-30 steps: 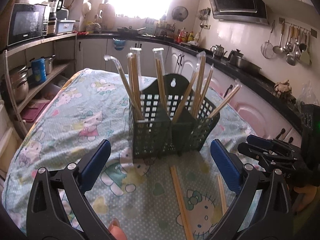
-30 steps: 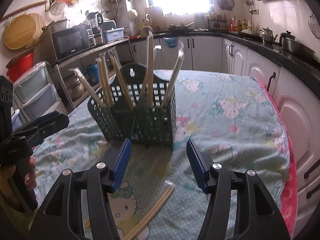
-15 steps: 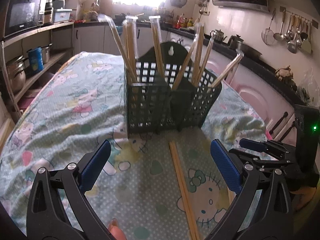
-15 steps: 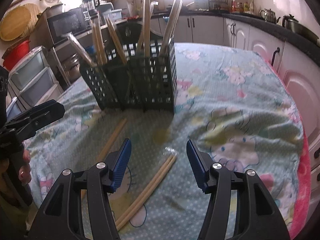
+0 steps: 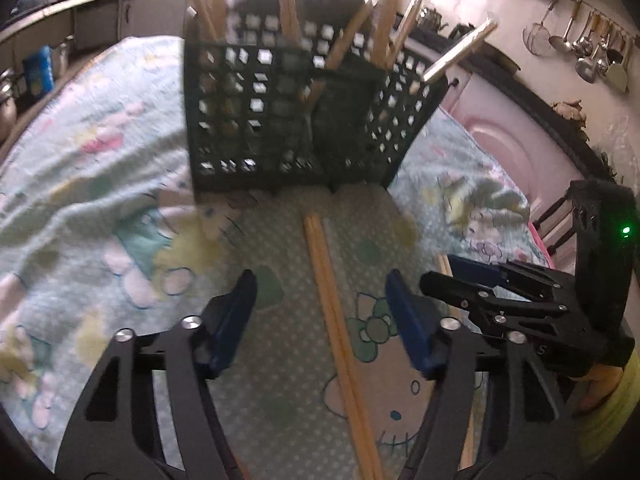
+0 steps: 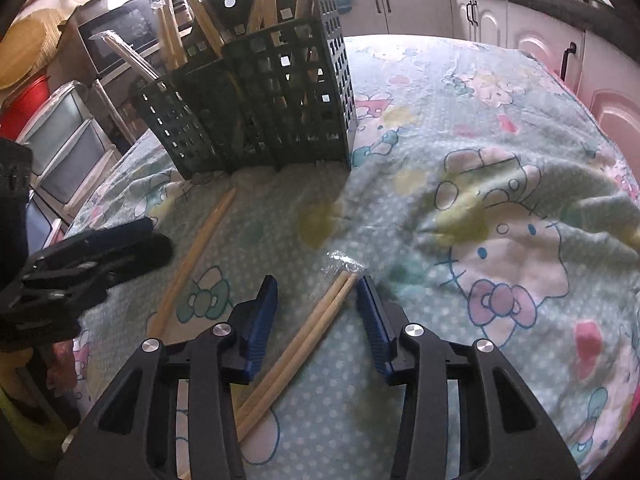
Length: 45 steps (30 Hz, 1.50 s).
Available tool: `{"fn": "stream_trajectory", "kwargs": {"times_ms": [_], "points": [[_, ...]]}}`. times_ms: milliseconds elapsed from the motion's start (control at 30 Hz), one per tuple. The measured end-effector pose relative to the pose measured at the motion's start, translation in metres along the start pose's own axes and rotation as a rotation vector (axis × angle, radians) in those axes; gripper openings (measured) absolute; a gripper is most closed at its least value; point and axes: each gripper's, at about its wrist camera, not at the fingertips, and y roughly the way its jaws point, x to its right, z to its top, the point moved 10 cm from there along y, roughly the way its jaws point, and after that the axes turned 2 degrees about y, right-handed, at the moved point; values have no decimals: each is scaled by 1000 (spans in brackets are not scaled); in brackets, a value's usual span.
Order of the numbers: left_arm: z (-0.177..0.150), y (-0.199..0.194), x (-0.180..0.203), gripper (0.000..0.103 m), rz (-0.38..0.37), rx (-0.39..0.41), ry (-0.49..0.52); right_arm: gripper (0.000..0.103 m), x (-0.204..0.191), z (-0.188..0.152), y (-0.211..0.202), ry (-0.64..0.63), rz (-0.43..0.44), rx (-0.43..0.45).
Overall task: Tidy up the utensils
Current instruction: 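Withdraw both open tools from the caddy and lower them toward the loose chopsticks, then close the left tool on a chopstick while the right tool grasps another, then lift both held chopsticks upright and carry them above the green caddy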
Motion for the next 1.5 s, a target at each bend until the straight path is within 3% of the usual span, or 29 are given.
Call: {"fn": "stream_trajectory", "kwargs": {"times_ms": [100,233,633,867,1500], "points": [[-2,12,3,43,-2,-28,0,24,4,2,2,-6,-18,6],[5,24,8,41,11,-44,3,15,10,6,4,24,5,7],[22,42,-1,7,96,-66,-9,8,0,21,-6,26,58,40],[23,28,2,2,65,-34,-6,7,-12,28,-17,-18,80,62],[74,-96,-9,1,22,239,-9,5,-77,77,-82,-136,144,214]]}}
